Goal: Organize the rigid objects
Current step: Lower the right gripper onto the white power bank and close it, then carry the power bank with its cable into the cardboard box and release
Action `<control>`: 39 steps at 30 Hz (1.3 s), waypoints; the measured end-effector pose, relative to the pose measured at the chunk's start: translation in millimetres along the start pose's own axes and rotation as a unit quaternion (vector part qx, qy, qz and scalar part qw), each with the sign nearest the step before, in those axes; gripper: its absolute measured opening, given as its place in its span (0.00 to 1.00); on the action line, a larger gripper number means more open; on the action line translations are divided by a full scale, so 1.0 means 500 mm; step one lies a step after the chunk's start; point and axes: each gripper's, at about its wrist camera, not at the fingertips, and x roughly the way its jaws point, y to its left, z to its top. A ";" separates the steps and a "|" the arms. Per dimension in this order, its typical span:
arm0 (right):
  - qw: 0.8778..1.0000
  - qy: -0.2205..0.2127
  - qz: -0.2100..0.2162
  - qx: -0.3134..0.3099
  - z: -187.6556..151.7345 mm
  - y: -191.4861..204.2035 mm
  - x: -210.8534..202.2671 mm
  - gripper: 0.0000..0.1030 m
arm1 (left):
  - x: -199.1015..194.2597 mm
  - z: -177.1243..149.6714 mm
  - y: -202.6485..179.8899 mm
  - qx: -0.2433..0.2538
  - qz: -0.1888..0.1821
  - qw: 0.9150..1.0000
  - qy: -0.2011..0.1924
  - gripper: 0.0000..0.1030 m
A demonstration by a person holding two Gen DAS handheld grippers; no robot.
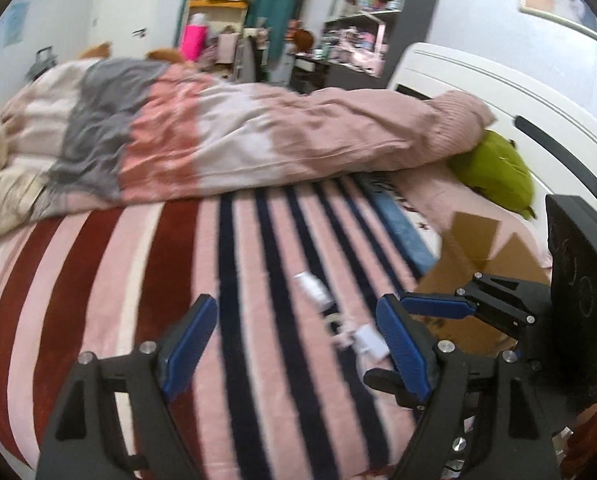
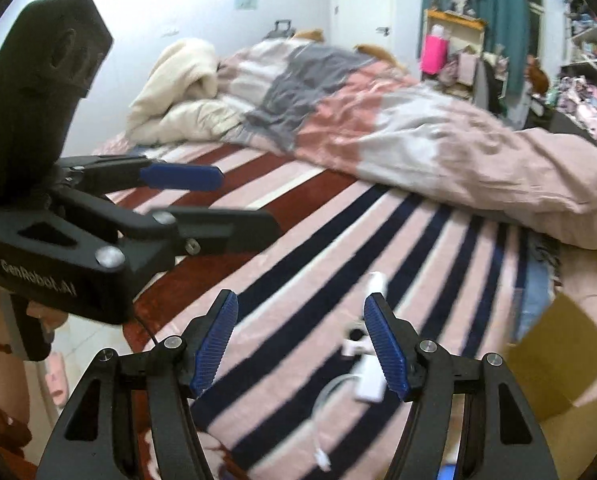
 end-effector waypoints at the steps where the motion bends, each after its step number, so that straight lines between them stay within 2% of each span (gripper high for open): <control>1: 1.000 0.006 0.003 0.002 -0.001 0.005 0.018 0.61 | 0.006 -0.009 0.017 -0.006 0.001 1.000 0.002 0.77; 5: 0.999 0.043 -0.009 0.016 -0.022 0.009 0.095 0.61 | 0.036 -0.048 0.064 -0.027 0.002 1.000 0.015 0.77; 10: 0.993 0.068 -0.084 0.040 -0.074 -0.030 0.145 0.61 | 0.066 -0.077 0.095 -0.051 -0.011 0.998 0.025 0.77; 13: 0.987 0.086 -0.122 0.060 -0.109 -0.060 0.155 0.61 | 0.083 -0.084 0.099 -0.053 -0.012 0.998 0.031 0.77; 18: 0.981 0.080 -0.150 0.094 -0.140 -0.093 0.145 0.61 | 0.095 -0.086 0.098 -0.049 -0.016 0.998 0.039 0.77; 20: 0.980 0.085 -0.147 0.103 -0.149 -0.098 0.146 0.61 | 0.096 -0.085 0.096 -0.049 -0.016 0.998 0.040 0.77; 24: 0.975 0.102 -0.176 0.086 -0.159 -0.096 0.165 0.61 | 0.092 -0.089 0.088 -0.046 -0.016 0.998 0.042 0.77; 30: 0.975 0.128 -0.154 0.098 -0.170 -0.105 0.181 0.61 | 0.091 -0.089 0.082 -0.045 -0.011 0.998 0.047 0.77; 32: 0.977 0.124 -0.144 0.101 -0.168 -0.104 0.177 0.45 | 0.088 -0.088 0.077 -0.042 -0.011 0.998 0.045 0.77; 36: 0.979 0.120 -0.139 0.091 -0.168 -0.089 0.165 0.36 | 0.083 -0.087 0.069 -0.040 -0.010 0.998 0.049 0.77; 39: 0.984 0.108 -0.116 0.087 -0.161 -0.073 0.137 0.35 | 0.076 -0.082 0.055 -0.035 -0.020 0.998 0.051 0.77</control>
